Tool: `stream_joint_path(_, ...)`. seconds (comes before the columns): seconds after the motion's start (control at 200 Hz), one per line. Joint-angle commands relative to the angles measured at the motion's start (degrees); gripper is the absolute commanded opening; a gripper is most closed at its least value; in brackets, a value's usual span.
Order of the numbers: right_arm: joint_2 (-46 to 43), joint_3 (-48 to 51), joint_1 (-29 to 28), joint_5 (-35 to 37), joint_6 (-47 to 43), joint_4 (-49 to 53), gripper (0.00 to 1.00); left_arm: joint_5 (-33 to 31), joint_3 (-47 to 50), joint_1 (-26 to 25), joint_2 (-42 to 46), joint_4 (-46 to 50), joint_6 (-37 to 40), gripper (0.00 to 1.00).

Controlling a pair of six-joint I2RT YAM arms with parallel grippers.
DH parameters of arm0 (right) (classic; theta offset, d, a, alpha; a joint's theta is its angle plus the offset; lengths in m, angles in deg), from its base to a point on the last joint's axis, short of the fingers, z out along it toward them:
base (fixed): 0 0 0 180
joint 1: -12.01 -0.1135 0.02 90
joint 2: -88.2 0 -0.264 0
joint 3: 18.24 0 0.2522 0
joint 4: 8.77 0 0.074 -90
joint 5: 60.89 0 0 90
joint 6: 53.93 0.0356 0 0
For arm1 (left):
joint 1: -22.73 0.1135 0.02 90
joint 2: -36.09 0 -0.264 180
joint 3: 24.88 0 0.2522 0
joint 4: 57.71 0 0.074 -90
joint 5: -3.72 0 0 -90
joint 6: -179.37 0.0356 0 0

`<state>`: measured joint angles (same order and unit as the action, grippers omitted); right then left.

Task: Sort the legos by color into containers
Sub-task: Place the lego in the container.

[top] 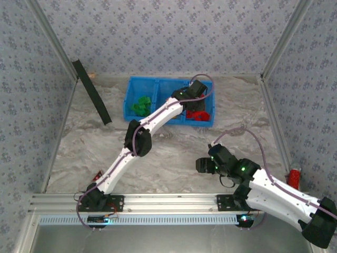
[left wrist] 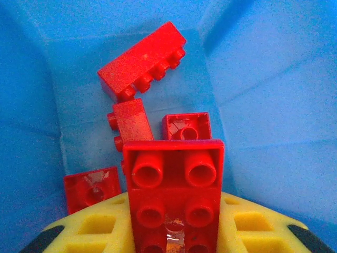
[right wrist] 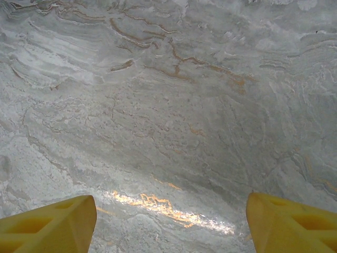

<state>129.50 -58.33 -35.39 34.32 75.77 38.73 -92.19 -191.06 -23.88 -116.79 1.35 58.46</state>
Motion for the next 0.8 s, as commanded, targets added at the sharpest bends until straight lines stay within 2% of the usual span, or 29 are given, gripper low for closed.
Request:
stream_joint_path(0.0,0.1,-0.2,-0.4,1.3,0.9,1.4,0.77,1.9,-1.6,0.0,-1.2,-1.0,-1.6,0.25)
stream_joint_path(0.205,0.1,0.1,-0.5,1.4,1.1,1.3,0.78,2.6,-1.7,-0.2,-1.3,-0.3,-2.1,0.35)
stream_joint_path(0.31,0.1,0.2,-0.5,1.7,0.8,1.3,0.79,2.5,-1.7,-0.2,-0.5,-0.3,-1.7,0.44)
stream_joint_path(0.505,0.8,0.0,-0.5,1.6,0.1,1.1,0.79,2.2,-1.4,-0.3,1.9,-1.4,-0.4,0.51)
stream_joint_path(0.795,1.3,-2.7,-0.4,2.7,-1.4,3.2,0.8,3.2,-1.5,-0.3,9.9,-5.0,3.0,0.5)
